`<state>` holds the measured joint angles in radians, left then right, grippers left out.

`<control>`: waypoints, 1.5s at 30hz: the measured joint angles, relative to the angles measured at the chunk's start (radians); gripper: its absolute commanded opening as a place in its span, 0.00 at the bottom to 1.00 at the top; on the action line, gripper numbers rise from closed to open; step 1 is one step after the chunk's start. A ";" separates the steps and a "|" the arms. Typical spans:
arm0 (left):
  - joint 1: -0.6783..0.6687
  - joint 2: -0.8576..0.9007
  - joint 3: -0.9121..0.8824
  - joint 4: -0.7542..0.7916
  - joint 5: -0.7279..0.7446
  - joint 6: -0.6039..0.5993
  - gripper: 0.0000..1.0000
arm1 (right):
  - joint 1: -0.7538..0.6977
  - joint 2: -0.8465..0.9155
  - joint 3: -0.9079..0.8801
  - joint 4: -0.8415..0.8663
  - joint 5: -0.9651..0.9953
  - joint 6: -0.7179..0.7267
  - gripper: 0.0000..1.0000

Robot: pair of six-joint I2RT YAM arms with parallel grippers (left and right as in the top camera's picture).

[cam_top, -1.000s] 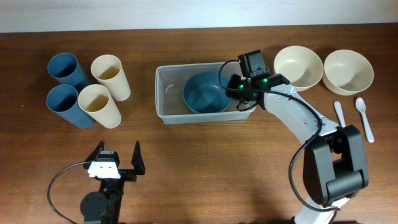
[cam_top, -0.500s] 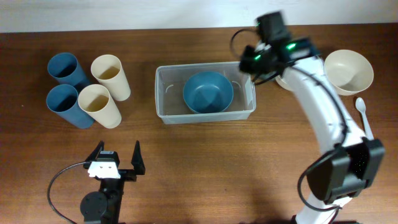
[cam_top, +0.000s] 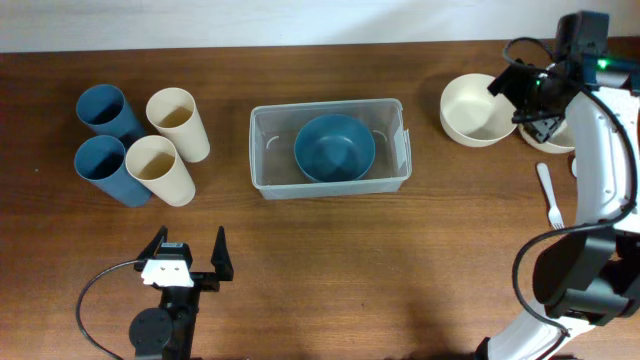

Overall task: Pack container
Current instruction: 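Move the right gripper to the front cream bowl and grasp its rim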

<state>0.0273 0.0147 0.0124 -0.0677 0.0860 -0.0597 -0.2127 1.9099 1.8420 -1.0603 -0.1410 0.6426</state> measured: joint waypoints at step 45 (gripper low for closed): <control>0.000 0.000 0.000 0.000 0.000 0.000 1.00 | -0.004 0.238 -0.191 0.251 -0.022 0.271 0.08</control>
<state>0.0273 0.0147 0.0124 -0.0677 0.0860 -0.0597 -0.2165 2.1479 1.6512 -0.8093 -0.1627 0.9134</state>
